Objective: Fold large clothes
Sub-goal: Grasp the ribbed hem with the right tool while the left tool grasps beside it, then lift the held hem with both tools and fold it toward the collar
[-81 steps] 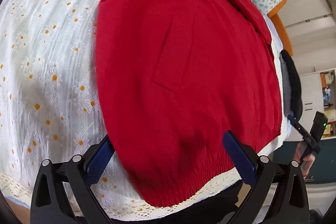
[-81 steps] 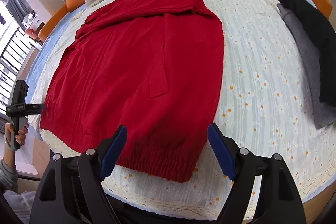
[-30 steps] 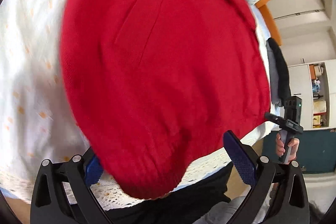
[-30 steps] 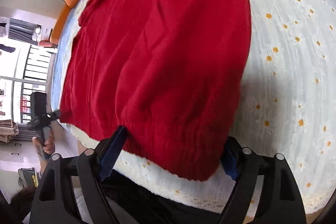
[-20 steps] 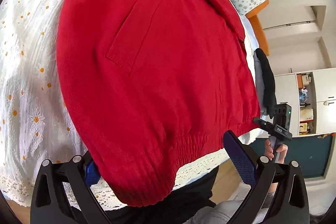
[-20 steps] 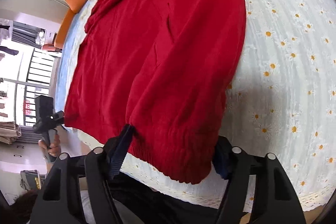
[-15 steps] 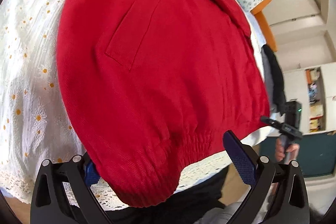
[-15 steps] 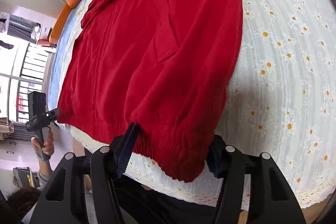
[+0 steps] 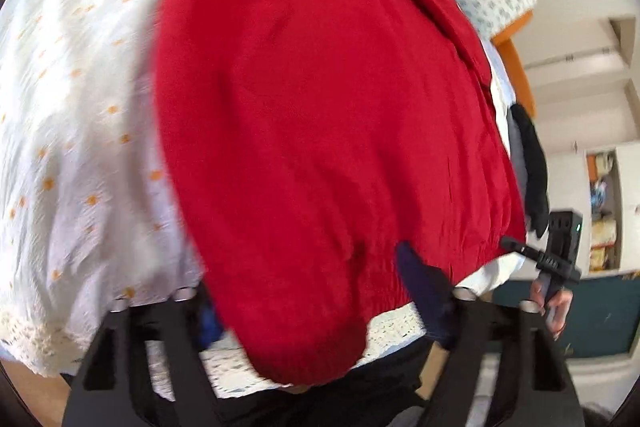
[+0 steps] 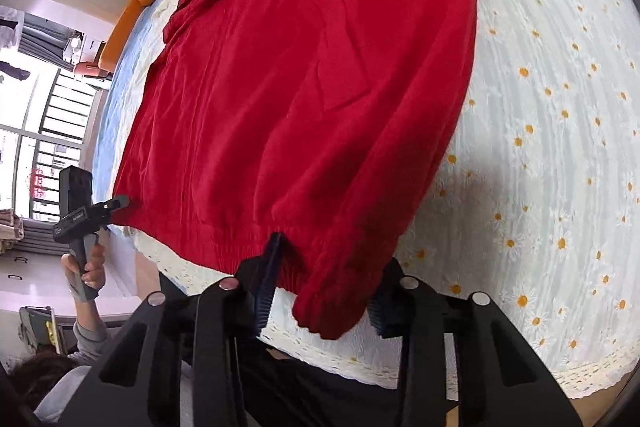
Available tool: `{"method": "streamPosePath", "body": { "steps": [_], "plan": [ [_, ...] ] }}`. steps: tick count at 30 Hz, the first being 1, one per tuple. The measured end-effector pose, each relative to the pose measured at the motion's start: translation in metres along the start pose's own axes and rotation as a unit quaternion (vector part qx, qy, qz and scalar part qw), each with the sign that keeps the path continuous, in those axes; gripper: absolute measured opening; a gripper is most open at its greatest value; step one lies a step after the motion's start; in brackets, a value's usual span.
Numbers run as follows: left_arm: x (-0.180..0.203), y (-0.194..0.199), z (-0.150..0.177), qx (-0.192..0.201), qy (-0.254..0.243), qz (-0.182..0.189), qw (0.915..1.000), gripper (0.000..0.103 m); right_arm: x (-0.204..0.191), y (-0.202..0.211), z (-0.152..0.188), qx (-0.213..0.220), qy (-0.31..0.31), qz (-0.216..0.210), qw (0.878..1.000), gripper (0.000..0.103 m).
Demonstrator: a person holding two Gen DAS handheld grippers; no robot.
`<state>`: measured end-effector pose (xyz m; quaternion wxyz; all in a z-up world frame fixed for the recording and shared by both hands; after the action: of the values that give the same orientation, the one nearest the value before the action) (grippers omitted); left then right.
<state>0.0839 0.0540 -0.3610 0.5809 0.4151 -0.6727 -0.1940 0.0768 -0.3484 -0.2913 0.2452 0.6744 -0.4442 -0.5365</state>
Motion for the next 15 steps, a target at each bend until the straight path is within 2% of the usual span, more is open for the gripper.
{"method": "streamPosePath", "body": {
  "steps": [1, 4, 10, 15],
  "plan": [
    [-0.005, 0.002, 0.0, 0.003, 0.009, 0.0, 1.0, 0.051, -0.001, -0.001, 0.0, 0.002, 0.004, 0.004, 1.0, 0.036],
    [-0.016, 0.005, 0.001, 0.009, 0.026, 0.012, 0.9995, 0.045, 0.002, -0.002, 0.001, 0.002, 0.008, 0.01, 1.0, 0.036],
    [-0.009, 0.004, 0.002, 0.017, -0.038, -0.038, 0.9984, 0.041, 0.0, -0.007, 0.003, 0.003, 0.031, 0.039, 0.999, 0.035],
    [-0.01, 0.003, 0.002, 0.016, -0.042, -0.04, 0.9982, 0.038, -0.001, -0.008, 0.003, 0.017, 0.034, 0.048, 0.998, 0.034]
  ]
}}
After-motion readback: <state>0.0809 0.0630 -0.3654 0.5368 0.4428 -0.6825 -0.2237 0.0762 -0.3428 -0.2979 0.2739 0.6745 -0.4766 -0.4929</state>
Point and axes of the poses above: each gripper's, at about its wrist camera, not at the fingertips, and y roughly against the way its jaws point, x to its right, z to its underside, the point moved 7 cm from there along -y, roughly the way its jaws point, and after that the axes turned 9 degrees about x, right-handed, at the moved point
